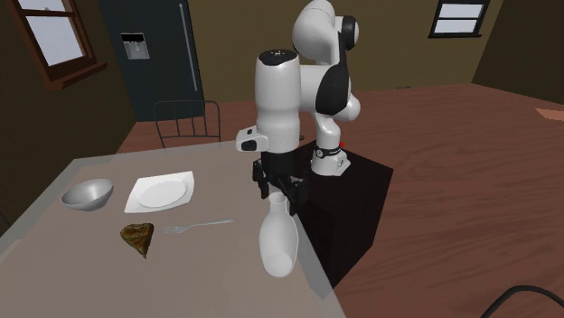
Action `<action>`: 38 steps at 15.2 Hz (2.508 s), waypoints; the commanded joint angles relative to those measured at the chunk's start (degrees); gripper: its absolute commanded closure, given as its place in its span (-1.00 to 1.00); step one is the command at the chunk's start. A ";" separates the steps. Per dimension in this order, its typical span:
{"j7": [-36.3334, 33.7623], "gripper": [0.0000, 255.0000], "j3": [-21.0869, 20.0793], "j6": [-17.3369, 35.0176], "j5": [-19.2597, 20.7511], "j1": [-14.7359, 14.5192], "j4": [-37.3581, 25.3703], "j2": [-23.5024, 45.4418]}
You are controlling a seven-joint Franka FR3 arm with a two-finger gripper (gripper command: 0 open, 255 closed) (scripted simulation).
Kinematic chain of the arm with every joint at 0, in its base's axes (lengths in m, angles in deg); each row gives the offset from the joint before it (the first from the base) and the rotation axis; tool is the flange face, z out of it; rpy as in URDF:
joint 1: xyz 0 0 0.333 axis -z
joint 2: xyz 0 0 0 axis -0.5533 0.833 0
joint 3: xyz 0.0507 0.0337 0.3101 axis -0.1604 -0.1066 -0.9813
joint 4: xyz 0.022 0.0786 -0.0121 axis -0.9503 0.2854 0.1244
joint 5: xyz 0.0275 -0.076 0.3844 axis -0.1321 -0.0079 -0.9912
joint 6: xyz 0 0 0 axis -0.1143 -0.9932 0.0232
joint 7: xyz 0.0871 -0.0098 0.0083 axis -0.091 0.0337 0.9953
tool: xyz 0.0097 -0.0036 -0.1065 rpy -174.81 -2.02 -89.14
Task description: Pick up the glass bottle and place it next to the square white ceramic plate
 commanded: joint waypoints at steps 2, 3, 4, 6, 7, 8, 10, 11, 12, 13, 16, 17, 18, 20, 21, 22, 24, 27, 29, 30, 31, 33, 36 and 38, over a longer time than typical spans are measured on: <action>-0.02 -1.00 0.01 0.13 0.04 -0.01 0.02 0.09; -0.02 -1.00 0.01 0.13 0.04 -0.01 0.02 0.09; -0.02 -1.00 0.01 0.13 0.04 -0.01 0.02 0.09; -0.02 1.00 0.01 0.12 0.04 -0.01 0.02 0.09; -0.02 1.00 0.01 0.12 0.04 -0.01 0.02 0.09; -0.02 1.00 0.01 0.12 0.04 -0.01 0.02 0.09; -0.01 1.00 0.01 0.12 0.03 -0.01 0.03 0.07; -0.02 1.00 0.01 0.11 0.04 -0.01 0.01 0.08; -0.02 1.00 0.01 0.11 0.04 -0.01 0.01 0.08; -0.02 1.00 0.01 0.11 0.04 -0.01 0.02 0.08; 0.05 1.00 -0.02 -0.57 -0.06 0.00 -0.48 -0.12; 0.11 1.00 -0.06 -1.27 -0.16 0.01 -0.99 -0.32; 0.17 1.00 -0.09 -1.98 -0.25 0.01 -1.54 -0.49; 0.28 1.00 -0.14 -3.40 -0.41 0.02 -2.66 -0.82; 0.33 1.00 -0.17 -4.11 -0.48 0.02 -3.24 -0.97; 0.38 1.00 -0.20 -4.84 -0.55 0.01 -3.84 -1.10; 0.46 1.00 -0.25 -6.29 -0.67 0.00 -5.08 -1.34; 0.56 1.00 -0.31 -8.51 -0.81 -0.05 -7.07 -1.59; 0.62 1.00 -0.35 -10.01 -0.87 -0.10 -8.48 -1.68; 0.64 1.00 -0.37 -10.77 -0.89 -0.13 -9.22 -1.71; 0.66 1.00 -0.39 -11.53 -0.91 -0.16 -9.97 -1.73; 0.68 1.00 -0.43 -13.08 -0.92 -0.23 -11.53 -1.71; 3.39 1.00 0.31 -12.31 -2.12 1.79 -8.11 -4.61; 6.17 1.00 1.20 -11.44 -3.21 3.67 -4.80 -7.26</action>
